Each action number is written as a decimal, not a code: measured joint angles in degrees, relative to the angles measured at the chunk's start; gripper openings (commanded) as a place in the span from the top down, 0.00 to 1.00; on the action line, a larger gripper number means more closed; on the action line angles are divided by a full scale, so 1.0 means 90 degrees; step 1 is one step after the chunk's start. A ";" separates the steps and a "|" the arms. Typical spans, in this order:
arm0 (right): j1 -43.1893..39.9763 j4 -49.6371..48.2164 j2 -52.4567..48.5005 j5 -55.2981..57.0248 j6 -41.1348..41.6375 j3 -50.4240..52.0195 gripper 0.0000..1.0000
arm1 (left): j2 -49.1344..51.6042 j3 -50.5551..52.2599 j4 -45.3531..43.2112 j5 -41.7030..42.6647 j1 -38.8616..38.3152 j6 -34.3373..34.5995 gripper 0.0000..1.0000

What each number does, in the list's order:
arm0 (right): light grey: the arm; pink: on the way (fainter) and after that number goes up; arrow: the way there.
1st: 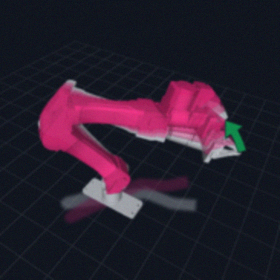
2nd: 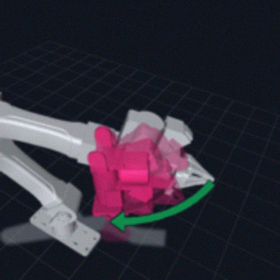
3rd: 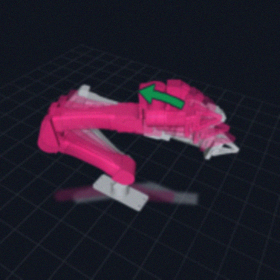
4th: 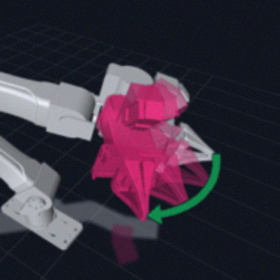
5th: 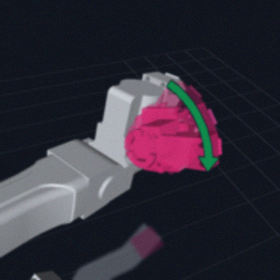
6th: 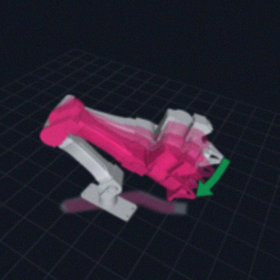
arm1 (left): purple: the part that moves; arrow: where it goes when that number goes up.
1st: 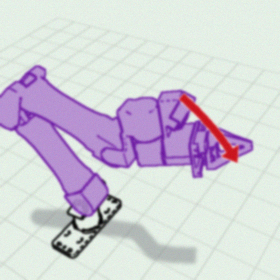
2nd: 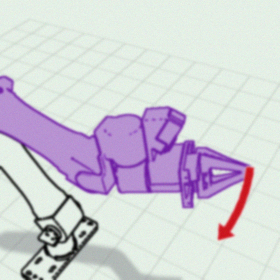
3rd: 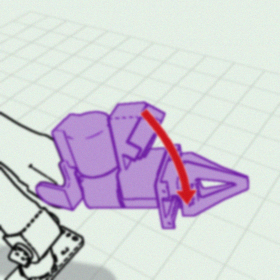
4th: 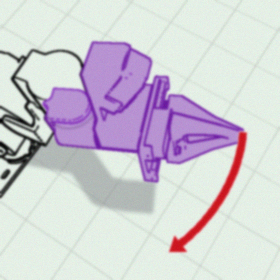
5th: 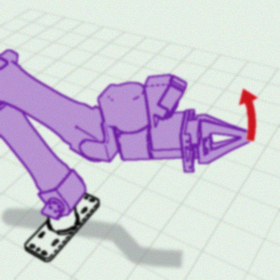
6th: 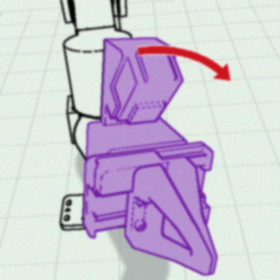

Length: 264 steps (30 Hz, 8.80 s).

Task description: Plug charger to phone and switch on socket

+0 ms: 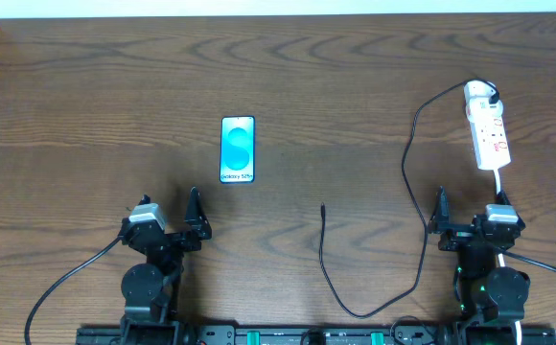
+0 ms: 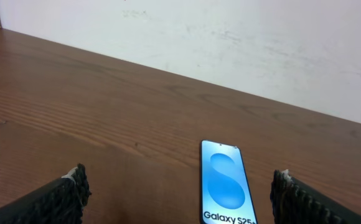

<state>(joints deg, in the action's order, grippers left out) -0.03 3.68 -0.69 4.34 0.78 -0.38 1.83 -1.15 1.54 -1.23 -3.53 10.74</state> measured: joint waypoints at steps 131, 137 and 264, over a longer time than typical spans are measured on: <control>0.0000 -0.0002 0.0000 -0.0002 0.0000 0.0000 0.01 | 0.0000 -0.0233 0.0367 -0.0029 0.0000 -0.0160 0.07; 0.0000 -0.0002 0.0000 0.0000 0.0000 0.0000 0.01 | 0.0211 -0.1073 0.0906 -0.0049 0.0000 -0.0350 0.07; 0.0000 0.0000 0.0000 -0.0002 0.0000 0.0000 0.01 | 1.2961 -0.9141 0.4488 0.0223 -0.1280 -0.0342 0.02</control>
<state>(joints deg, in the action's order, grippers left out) -0.03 3.68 -0.69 4.32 0.78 -0.38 118.48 -83.42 41.93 0.78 -15.05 7.66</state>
